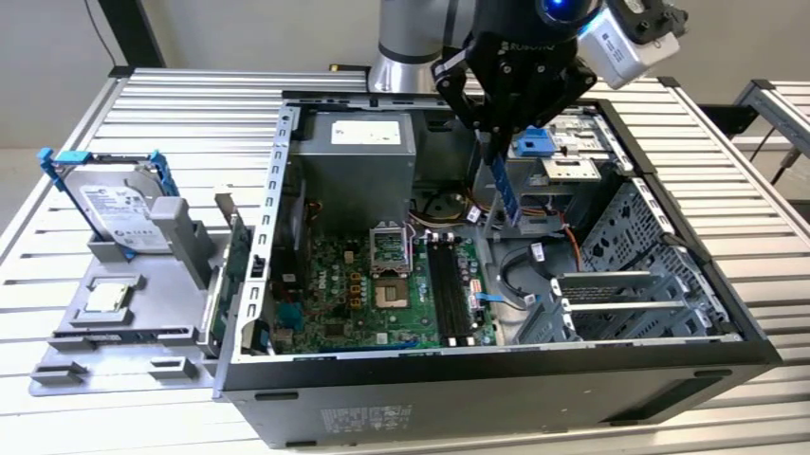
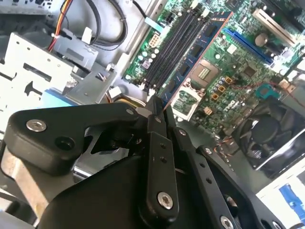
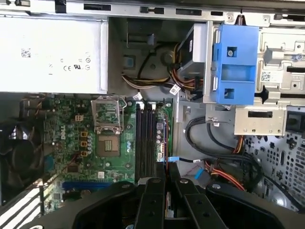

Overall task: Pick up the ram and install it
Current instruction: 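Insert the ram into the slot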

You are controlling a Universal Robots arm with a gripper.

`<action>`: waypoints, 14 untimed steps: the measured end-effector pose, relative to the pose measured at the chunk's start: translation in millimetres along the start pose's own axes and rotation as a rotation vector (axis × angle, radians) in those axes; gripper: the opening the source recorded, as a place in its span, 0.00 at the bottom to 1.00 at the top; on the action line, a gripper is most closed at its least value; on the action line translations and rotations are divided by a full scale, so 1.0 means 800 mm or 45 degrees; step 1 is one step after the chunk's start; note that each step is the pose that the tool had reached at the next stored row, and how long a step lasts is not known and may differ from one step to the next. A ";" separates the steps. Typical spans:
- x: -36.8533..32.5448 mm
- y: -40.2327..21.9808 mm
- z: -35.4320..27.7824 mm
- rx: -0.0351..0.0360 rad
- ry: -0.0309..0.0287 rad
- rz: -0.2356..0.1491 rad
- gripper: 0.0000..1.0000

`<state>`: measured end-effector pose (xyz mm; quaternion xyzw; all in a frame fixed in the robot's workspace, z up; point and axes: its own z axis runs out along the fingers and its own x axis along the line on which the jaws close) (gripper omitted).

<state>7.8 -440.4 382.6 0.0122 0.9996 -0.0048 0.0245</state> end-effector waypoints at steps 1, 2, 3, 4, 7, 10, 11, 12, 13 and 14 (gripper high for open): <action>0.0000 0.0000 0.0003 0.0009 0.0002 0.017 0.00; 0.0000 0.0000 0.0005 0.0017 0.0003 0.035 0.00; 0.0000 0.0000 0.0008 0.0024 0.0005 0.051 0.00; 0.0000 0.0000 0.0011 0.0032 0.0006 0.069 0.00; 0.0001 0.0000 0.0018 0.0060 0.0011 0.122 0.00; 0.0001 0.0000 0.0026 0.0085 0.0015 0.175 0.00; 0.0001 0.0000 0.0028 0.0092 0.0016 0.191 0.00; 0.0002 0.0000 0.0031 0.0101 0.0018 0.209 0.00; 0.0002 0.0000 0.0033 0.0109 0.0020 0.226 0.00; 0.0002 0.0000 0.0035 0.0119 0.0021 0.245 0.00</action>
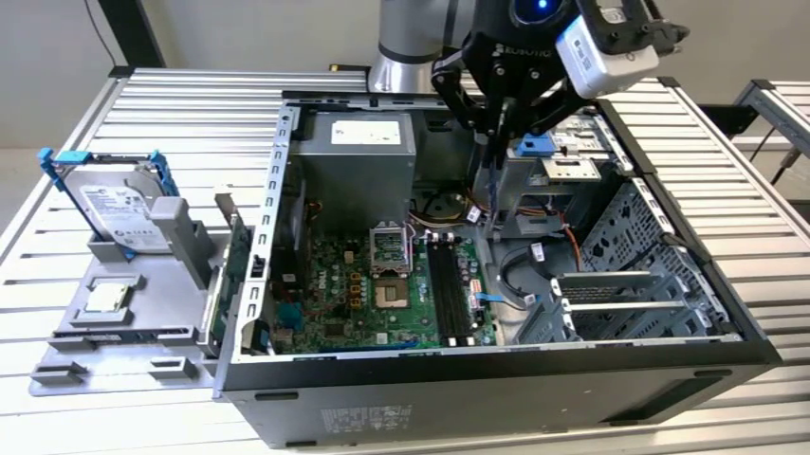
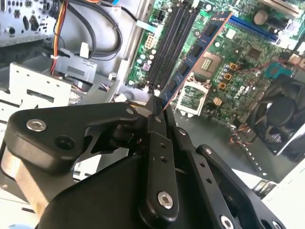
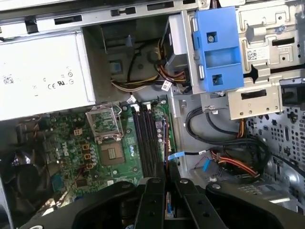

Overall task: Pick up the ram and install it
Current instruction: 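Insert the ram into the slot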

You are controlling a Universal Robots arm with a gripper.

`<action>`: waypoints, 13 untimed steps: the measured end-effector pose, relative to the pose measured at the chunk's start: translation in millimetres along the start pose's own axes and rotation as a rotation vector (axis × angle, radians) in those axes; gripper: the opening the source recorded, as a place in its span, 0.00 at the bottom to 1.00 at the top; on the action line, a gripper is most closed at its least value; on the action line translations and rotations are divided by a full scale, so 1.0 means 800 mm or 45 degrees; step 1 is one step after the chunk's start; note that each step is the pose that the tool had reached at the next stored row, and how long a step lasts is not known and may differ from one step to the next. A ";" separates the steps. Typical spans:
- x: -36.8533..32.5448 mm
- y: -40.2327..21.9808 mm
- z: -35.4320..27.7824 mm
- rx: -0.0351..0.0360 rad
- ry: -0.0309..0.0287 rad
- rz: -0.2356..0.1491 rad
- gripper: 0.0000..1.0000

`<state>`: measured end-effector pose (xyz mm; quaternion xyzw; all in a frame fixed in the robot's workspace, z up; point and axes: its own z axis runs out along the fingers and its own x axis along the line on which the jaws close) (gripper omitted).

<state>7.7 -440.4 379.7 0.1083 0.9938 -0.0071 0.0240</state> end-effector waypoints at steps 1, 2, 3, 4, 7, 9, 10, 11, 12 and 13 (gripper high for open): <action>0.0000 0.0000 0.0002 0.0009 0.0002 0.016 0.00; 0.0000 0.0000 0.0004 0.0017 0.0003 0.034 0.00; 0.0001 0.0000 0.0007 0.0026 0.0005 0.052 0.00; 0.0001 0.0000 0.0009 0.0034 0.0006 0.068 0.00; 0.0001 0.0000 0.0016 0.0060 0.0011 0.120 0.00; 0.0001 0.0000 0.0021 0.0076 0.0014 0.155 0.00; 0.0001 0.0000 0.0023 0.0087 0.0016 0.176 0.00; 0.0002 0.0000 0.0026 0.0096 0.0018 0.194 0.00; 0.0002 0.0000 0.0028 0.0105 0.0020 0.212 0.00; 0.0001 0.0000 0.0030 0.0114 0.0021 0.229 0.00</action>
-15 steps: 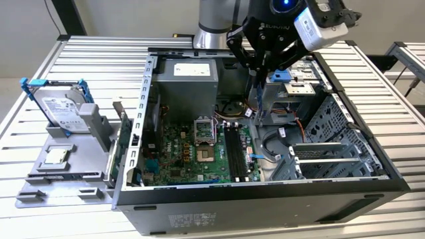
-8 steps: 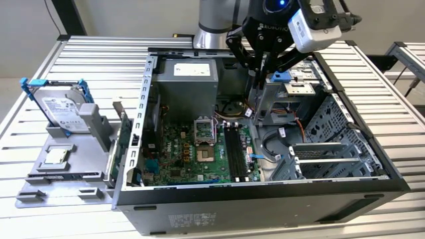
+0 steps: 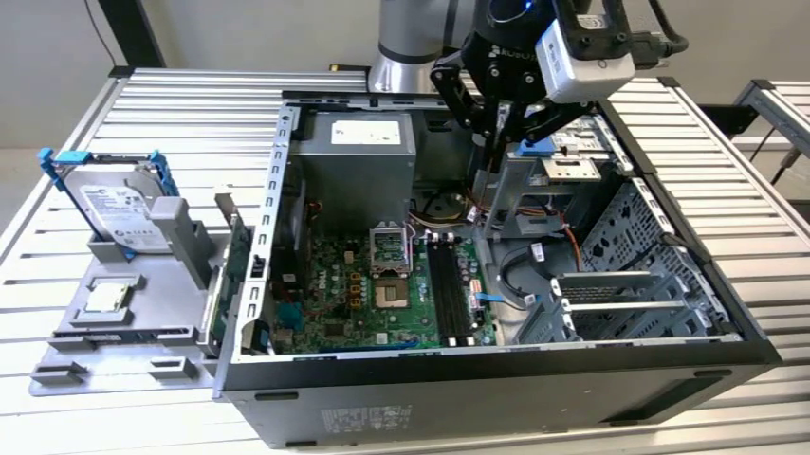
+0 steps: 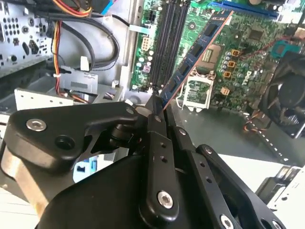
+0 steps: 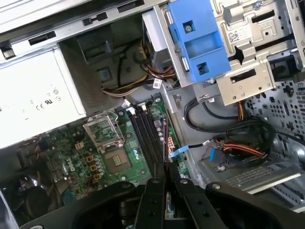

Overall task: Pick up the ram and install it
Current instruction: 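Insert the ram into the slot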

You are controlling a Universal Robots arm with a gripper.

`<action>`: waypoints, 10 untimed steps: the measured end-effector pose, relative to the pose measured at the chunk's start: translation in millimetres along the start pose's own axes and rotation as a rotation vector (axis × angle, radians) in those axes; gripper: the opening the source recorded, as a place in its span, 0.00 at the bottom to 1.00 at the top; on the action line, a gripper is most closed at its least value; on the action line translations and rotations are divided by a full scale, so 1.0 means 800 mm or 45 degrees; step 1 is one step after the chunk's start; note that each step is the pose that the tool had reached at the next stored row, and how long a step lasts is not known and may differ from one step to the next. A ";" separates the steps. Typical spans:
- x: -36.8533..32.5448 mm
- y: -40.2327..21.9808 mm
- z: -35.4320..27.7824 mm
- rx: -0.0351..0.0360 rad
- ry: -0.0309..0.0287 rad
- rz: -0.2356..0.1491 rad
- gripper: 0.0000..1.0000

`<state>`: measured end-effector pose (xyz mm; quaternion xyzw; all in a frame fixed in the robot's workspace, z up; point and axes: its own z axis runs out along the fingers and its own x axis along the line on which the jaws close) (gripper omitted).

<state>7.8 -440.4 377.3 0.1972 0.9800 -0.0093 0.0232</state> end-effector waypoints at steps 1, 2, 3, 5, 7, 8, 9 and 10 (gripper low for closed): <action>0.0000 0.0000 0.0002 0.0009 0.0002 0.018 0.00; 0.0000 0.0000 0.0004 0.0017 0.0003 0.035 0.00; 0.0001 0.0000 0.0007 0.0025 0.0005 0.052 0.00; 0.0001 0.0000 0.0012 0.0043 0.0008 0.089 0.00; 0.0001 -0.0001 0.0014 0.0061 0.0011 0.123 0.00; 0.0001 0.0000 0.0014 0.0062 0.0011 0.126 0.00; 0.0001 0.0000 0.0014 0.0062 0.0011 0.126 0.00; 0.0001 0.0000 0.0015 0.0061 0.0011 0.126 0.00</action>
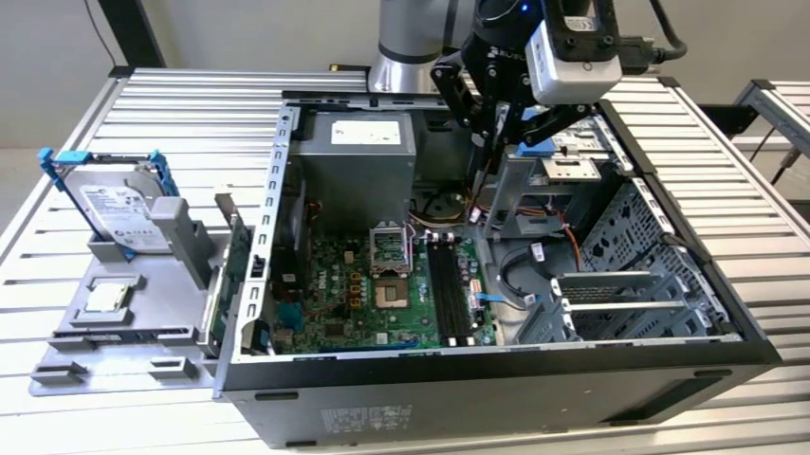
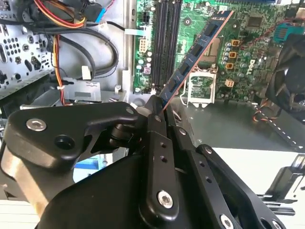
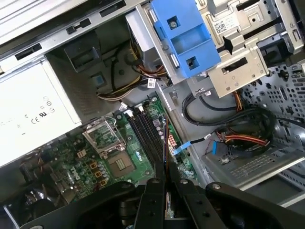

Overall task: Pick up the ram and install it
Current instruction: 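Insert the ram into the slot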

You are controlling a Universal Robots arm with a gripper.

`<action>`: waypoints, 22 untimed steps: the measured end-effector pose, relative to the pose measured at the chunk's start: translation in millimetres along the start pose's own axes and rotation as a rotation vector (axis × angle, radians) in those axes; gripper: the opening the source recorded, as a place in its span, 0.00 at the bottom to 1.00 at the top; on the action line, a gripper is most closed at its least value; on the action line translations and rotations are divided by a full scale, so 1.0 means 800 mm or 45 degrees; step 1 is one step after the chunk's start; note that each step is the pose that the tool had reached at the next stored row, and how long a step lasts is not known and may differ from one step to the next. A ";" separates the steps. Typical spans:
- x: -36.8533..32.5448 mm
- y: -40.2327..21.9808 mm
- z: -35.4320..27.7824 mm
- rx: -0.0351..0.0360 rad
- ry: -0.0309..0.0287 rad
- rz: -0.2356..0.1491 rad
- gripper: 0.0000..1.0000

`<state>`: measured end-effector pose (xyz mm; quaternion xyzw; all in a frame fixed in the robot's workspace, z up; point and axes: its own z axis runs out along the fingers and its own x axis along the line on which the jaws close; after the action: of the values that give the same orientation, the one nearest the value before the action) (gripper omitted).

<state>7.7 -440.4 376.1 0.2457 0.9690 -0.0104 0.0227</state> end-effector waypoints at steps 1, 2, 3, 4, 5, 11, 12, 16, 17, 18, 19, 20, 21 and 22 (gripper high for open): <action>0.0000 0.0000 0.0000 0.0000 0.0001 0.000 0.00; 0.0000 0.0000 0.0001 0.0000 0.0000 0.000 0.00; -0.0002 0.0002 0.0003 -0.0002 0.0001 -0.002 0.00; -0.0002 0.0002 0.0005 -0.0008 -0.0002 -0.017 0.00; -0.0003 0.0002 0.0008 -0.0019 -0.0006 -0.041 0.00; -0.0001 0.0002 0.0035 -0.0090 -0.0020 -0.179 0.00; 0.0000 0.0002 0.0040 -0.0102 -0.0022 -0.202 0.00; 0.0001 0.0002 0.0063 -0.0149 -0.0031 -0.295 0.00; 0.0001 0.0002 0.0070 -0.0161 -0.0033 -0.319 0.00; 0.0001 0.0002 0.0079 -0.0172 -0.0034 -0.341 0.00; 0.0002 0.0002 0.0089 -0.0183 -0.0037 -0.366 0.00; 0.0002 0.0002 0.0099 -0.0193 -0.0039 -0.387 0.00; 0.0003 0.0003 0.0111 -0.0204 -0.0041 -0.411 0.00; 0.0003 0.0003 0.0126 -0.0216 -0.0043 -0.433 0.00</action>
<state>8.0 -440.4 366.0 0.0780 0.9966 -0.0063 0.0243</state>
